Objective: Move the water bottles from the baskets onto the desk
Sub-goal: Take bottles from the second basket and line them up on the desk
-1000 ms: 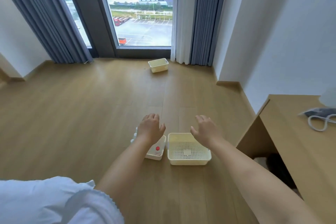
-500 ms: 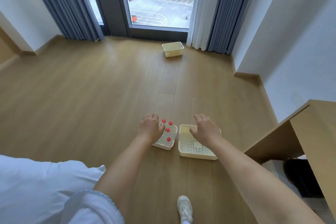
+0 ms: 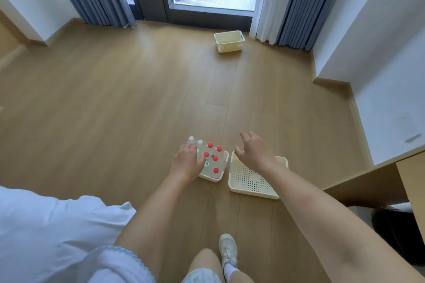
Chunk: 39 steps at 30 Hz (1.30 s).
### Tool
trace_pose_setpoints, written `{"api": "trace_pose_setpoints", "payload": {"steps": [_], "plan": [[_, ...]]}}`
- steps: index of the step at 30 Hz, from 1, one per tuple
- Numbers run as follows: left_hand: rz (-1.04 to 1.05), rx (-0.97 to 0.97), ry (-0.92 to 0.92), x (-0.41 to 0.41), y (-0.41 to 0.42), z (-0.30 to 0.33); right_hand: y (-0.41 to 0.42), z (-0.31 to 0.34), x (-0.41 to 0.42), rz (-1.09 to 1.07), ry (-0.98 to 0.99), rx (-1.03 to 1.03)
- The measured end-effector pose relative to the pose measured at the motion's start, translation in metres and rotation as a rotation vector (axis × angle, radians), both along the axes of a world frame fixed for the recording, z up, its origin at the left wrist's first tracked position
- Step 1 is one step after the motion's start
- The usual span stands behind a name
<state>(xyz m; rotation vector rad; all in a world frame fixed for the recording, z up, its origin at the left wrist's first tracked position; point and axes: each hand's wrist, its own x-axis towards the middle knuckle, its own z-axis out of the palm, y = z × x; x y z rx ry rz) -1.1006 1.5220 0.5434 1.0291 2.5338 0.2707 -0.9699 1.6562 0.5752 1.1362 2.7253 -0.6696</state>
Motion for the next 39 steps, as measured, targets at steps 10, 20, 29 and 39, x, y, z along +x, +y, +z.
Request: {"api": "trace_pose_setpoints", "payload": {"steps": [10,20,29,39], "plan": [[0.062,0.034,-0.105,-0.044,0.028,-0.123,0.033,-0.13,-0.04,-0.048,0.007,-0.024],[0.114,0.027,-0.196,-0.057,0.028,-0.376,0.039,-0.395,-0.058,-0.095,0.026,-0.15],[0.185,0.198,-0.241,-0.083,0.054,-0.542,0.047,-0.569,-0.089,-0.078,0.126,-0.207],[0.22,0.308,-0.355,-0.096,0.07,-0.596,0.049,-0.629,-0.101,-0.129,0.123,-0.288]]}}
